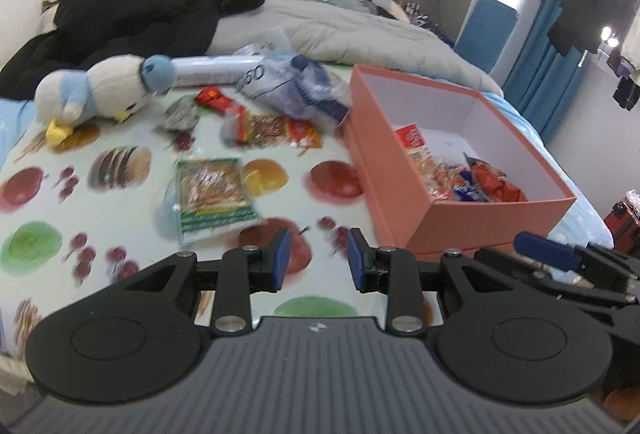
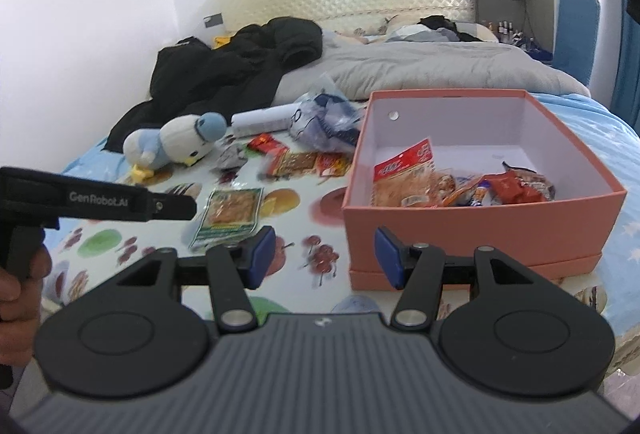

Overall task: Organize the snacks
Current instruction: 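Withdraw both open tools from the box back toward the snack pile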

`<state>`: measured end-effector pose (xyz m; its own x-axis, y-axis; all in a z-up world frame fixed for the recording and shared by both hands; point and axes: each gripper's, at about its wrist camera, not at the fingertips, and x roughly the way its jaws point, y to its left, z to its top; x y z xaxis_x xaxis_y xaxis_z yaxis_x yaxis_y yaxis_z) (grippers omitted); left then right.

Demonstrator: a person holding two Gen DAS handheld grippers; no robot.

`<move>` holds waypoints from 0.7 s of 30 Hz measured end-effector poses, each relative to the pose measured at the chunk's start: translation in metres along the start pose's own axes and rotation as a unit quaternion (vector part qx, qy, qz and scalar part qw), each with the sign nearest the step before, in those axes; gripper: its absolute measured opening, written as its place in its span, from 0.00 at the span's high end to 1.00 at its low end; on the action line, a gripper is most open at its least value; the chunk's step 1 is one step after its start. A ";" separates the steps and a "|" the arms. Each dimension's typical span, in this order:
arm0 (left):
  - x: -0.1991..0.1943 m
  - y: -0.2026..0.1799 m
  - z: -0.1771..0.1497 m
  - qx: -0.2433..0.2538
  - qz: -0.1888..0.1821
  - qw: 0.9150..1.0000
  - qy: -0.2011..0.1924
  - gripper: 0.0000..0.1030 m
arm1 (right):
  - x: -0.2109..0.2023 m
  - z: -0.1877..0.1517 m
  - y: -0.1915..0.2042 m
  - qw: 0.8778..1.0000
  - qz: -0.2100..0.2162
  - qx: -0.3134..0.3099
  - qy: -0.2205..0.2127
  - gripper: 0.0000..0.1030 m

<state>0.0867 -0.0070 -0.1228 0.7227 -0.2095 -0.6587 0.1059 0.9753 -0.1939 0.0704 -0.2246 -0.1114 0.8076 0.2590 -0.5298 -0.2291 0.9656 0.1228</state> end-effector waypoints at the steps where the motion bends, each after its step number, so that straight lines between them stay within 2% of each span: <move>1: 0.001 0.004 -0.003 -0.003 0.003 1.000 0.002 0.66 | 0.001 0.000 0.002 1.000 0.001 -0.003 0.001 0.44; 11: 0.025 0.044 -0.002 -0.029 0.035 0.999 0.009 0.65 | 0.025 0.006 0.022 0.999 0.009 -0.033 0.010 0.44; 19: 0.048 0.076 0.001 -0.056 0.054 0.997 0.016 0.53 | 0.056 0.020 0.045 0.997 0.014 -0.073 0.009 0.44; 21: 0.055 0.085 0.001 -0.065 0.060 0.996 0.020 0.44 | 0.065 0.023 0.051 0.996 0.014 -0.083 0.008 0.44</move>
<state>0.1363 0.0645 -0.1746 0.6971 -0.0977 -0.7102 -0.0705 0.9765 -0.2035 0.1235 -0.1582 -0.1200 0.7908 0.2843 -0.5421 -0.3397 0.9405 -0.0023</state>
